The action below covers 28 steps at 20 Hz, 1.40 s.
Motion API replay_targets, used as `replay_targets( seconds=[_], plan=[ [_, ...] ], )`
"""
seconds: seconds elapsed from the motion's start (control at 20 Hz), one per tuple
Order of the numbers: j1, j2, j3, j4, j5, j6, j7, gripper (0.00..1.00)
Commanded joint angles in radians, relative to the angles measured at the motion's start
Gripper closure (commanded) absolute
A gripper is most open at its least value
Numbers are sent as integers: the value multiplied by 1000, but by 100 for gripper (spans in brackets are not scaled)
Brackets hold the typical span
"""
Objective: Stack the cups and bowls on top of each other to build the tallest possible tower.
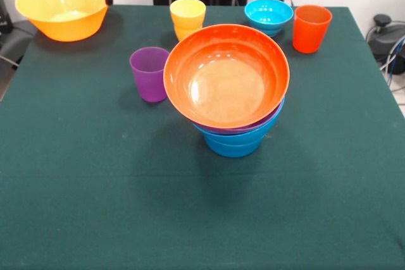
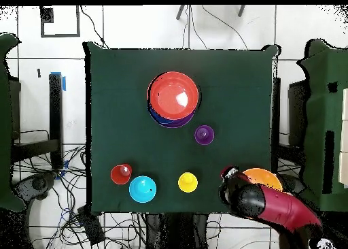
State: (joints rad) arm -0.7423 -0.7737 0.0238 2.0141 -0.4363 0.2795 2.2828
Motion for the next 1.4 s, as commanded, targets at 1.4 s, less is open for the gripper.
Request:
replay_targets(
  seconds=[1.4],
  plan=[
    [-13,240,-3,6,-303,-287,15,0]
  ],
)
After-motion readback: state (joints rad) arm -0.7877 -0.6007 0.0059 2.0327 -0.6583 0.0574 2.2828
